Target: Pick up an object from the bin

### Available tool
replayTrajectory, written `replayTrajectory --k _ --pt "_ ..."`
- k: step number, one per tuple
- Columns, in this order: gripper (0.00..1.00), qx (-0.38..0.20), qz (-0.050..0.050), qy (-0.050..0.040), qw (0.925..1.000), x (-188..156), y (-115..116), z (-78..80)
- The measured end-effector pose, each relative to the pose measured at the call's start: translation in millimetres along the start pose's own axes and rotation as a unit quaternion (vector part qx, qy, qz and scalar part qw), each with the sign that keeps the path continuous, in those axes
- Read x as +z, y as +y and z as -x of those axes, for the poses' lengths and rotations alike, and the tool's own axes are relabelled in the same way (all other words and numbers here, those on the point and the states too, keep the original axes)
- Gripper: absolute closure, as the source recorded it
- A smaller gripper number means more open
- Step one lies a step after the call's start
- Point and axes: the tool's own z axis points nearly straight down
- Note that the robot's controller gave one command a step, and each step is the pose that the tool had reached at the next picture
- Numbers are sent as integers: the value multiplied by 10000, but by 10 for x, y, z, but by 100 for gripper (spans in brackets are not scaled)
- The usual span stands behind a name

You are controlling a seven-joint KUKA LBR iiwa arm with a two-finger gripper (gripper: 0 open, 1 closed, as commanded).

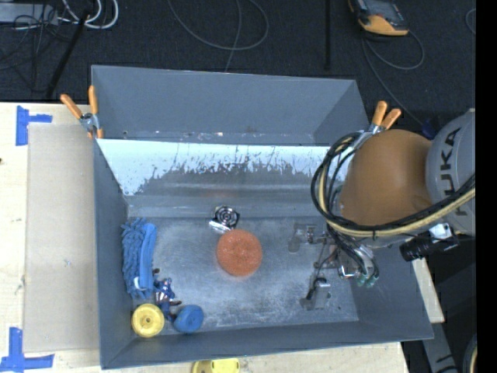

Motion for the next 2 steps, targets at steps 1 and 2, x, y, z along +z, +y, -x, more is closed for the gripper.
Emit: replayTrajectory --k 1,2 --pt "0 -1 1 -39 10000 -41 1 17" --pt "0 -248 -1 -93 9996 407 466 600"
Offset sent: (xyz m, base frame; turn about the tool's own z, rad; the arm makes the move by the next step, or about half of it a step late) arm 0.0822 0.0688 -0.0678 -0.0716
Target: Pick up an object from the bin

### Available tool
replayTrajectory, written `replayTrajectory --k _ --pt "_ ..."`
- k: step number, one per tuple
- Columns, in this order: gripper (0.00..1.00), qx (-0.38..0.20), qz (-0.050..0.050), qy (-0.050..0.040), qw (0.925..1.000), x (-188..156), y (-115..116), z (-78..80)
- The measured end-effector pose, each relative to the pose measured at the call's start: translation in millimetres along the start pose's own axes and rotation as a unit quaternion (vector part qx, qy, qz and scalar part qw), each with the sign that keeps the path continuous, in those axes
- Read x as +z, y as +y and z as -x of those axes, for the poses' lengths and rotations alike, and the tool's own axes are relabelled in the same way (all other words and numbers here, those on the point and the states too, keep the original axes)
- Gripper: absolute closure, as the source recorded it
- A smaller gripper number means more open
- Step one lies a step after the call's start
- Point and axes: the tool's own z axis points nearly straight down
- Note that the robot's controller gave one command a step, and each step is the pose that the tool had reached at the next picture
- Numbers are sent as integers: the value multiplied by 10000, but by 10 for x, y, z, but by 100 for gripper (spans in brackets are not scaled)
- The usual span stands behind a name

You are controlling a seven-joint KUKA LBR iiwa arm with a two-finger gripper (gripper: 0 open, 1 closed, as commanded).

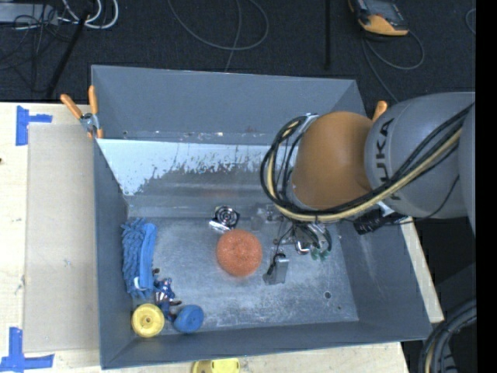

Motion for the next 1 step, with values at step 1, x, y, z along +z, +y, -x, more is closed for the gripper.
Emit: replayTrajectory --k 1 --pt "0 -85 14 49 10000 289 229 215"
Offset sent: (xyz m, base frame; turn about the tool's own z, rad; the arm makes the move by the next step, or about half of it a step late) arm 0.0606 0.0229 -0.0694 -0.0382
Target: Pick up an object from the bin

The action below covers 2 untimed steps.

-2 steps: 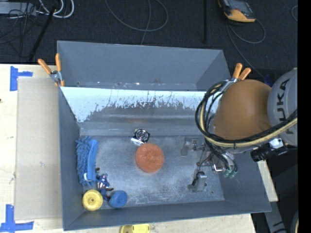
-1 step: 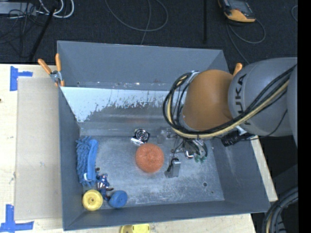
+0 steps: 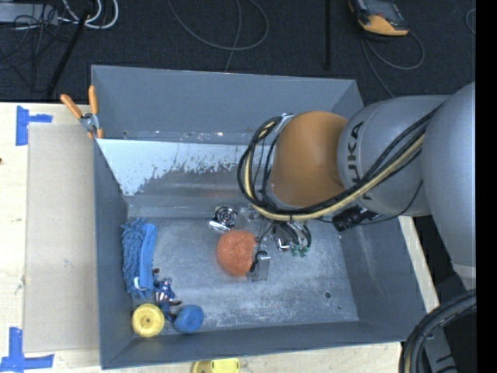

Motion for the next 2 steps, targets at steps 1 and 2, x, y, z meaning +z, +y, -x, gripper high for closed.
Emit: replayTrajectory --k 1,2 --pt "100 -104 -6 -58 9999 340 -20 442" --pt "100 -105 -6 -58 9999 340 -20 442"
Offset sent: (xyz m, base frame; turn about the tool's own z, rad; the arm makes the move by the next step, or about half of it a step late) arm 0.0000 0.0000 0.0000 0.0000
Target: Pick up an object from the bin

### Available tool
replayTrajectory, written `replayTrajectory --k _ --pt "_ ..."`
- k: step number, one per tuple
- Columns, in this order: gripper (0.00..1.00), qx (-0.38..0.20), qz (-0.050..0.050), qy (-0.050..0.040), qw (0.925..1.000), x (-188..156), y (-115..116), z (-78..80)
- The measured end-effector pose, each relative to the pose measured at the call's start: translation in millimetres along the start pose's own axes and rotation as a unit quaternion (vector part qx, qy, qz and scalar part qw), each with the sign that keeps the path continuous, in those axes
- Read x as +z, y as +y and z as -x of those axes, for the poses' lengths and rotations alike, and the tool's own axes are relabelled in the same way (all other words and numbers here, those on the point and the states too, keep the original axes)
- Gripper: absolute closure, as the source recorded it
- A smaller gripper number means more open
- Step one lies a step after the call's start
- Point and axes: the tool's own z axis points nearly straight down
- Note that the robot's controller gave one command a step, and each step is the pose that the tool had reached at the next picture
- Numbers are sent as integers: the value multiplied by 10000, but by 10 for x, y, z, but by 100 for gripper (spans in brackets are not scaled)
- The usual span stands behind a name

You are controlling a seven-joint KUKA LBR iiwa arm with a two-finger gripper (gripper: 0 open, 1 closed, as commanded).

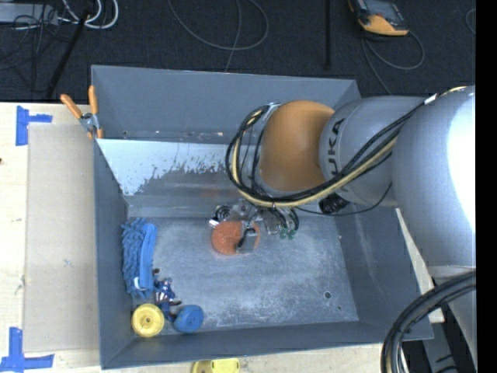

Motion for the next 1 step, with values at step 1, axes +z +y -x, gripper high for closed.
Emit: replayTrajectory --k 1 --pt "100 37 -2 14 10000 -1473 150 -315"
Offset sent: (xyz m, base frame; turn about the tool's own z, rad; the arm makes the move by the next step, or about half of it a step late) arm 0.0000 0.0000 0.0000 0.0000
